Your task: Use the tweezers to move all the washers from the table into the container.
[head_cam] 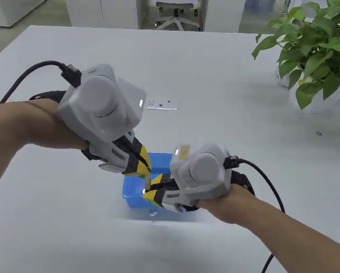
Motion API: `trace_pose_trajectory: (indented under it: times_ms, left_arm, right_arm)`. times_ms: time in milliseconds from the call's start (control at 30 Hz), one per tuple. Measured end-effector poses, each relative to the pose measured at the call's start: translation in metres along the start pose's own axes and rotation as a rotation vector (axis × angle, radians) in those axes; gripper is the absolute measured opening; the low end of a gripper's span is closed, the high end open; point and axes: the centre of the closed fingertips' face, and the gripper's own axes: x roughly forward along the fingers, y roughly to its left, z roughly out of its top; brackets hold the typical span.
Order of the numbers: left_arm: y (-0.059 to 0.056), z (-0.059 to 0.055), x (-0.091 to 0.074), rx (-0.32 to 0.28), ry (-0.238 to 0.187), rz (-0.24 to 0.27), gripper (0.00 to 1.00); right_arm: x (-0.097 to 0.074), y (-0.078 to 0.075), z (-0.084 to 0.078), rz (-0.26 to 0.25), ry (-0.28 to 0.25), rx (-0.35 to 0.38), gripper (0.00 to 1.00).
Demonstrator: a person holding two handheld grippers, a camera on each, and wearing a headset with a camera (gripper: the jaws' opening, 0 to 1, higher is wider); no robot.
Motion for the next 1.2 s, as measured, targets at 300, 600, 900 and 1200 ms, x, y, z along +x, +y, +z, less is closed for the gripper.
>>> trace_pose_trajectory:
  times_ms: [300,600,900,1200]
  left_arm:
    - [-0.002,0.001,0.007,0.011,0.006,-0.009,0.05]
    - [-0.005,-0.001,0.009,0.011,0.001,-0.006,0.05]
    - [-0.014,-0.01,0.017,0.001,0.011,-0.019,0.05]
    - [-0.019,-0.02,0.026,-0.009,0.018,-0.019,0.05]
  right_arm:
    - [0.0,0.001,-0.007,0.0,0.011,0.006,0.08]
    - [0.001,0.002,-0.011,0.002,0.017,-0.004,0.08]
    - [0.007,0.012,-0.022,0.013,0.027,-0.011,0.09]
    - [0.015,0.016,-0.032,0.018,0.031,-0.009,0.11]
